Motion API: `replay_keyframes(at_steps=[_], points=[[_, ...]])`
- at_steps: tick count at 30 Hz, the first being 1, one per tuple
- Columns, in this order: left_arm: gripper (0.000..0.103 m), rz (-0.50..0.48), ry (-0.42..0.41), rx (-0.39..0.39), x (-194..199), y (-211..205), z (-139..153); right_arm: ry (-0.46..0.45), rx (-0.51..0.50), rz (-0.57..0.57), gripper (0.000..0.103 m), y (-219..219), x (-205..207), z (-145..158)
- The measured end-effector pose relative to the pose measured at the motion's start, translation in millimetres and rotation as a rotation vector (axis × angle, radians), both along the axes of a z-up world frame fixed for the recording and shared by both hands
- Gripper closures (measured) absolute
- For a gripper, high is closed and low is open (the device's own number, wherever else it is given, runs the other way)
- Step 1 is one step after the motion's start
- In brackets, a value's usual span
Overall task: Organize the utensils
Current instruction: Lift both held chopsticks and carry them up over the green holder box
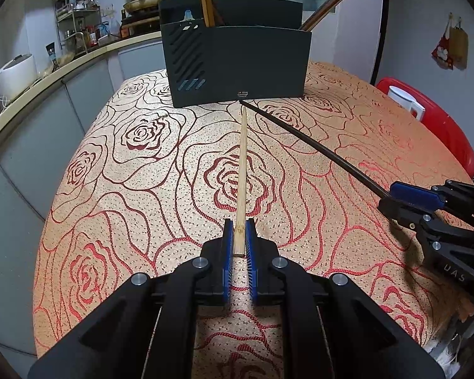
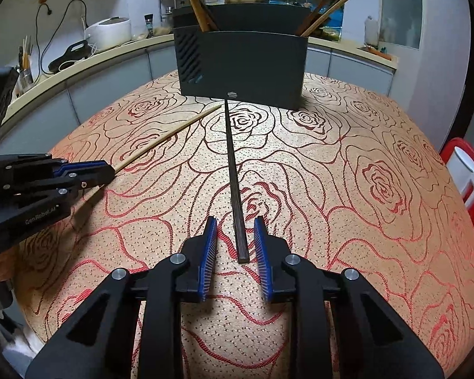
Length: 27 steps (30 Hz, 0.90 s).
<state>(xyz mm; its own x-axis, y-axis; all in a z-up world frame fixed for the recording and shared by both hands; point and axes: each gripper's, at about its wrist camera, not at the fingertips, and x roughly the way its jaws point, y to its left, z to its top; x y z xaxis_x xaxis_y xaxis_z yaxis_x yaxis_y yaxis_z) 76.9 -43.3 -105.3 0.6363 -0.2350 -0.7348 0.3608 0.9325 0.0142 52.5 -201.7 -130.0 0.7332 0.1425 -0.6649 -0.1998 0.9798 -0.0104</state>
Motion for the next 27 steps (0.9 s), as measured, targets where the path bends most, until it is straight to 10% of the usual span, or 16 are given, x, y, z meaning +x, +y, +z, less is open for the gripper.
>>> replay_keyframes(at_steps=[27], points=[[0.096, 0.013, -0.135, -0.049, -20, 14, 53, -0.143, 0.112, -0.051, 0.095, -31, -20, 55]])
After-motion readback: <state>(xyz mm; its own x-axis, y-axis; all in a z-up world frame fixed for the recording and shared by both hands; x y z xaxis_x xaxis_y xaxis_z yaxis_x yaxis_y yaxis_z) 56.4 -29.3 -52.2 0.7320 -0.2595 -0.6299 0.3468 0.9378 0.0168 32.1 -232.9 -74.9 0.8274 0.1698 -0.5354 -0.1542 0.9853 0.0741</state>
